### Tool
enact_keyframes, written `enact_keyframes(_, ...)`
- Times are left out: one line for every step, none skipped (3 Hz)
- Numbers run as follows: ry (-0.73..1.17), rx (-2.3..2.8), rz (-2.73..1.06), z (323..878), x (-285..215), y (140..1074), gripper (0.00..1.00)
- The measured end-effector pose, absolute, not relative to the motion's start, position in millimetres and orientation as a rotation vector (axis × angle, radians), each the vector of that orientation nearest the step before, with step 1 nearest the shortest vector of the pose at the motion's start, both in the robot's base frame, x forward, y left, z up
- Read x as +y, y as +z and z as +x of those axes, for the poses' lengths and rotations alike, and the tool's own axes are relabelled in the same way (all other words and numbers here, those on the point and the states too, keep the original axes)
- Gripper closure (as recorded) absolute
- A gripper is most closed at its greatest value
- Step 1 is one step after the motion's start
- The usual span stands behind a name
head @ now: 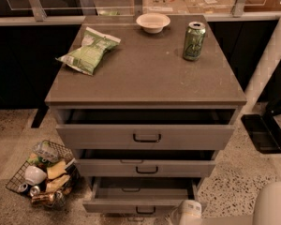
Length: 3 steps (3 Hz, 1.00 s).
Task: Close bottom drawer
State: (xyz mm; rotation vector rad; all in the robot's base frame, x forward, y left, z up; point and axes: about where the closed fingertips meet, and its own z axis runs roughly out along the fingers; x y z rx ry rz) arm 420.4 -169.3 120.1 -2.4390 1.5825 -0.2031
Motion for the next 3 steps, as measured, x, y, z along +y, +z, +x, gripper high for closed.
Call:
enact_keyframes(-0.214, 1.539, -2.393, 440.0, -168.8, 129.1, 1.00)
enact_keyframes(-0.202, 1.512, -2.367, 444.7, -161.1, 132.0, 1.00)
enact_keyframes(-0.201, 1.513, -2.367, 444.4, -160.9, 131.9, 1.00)
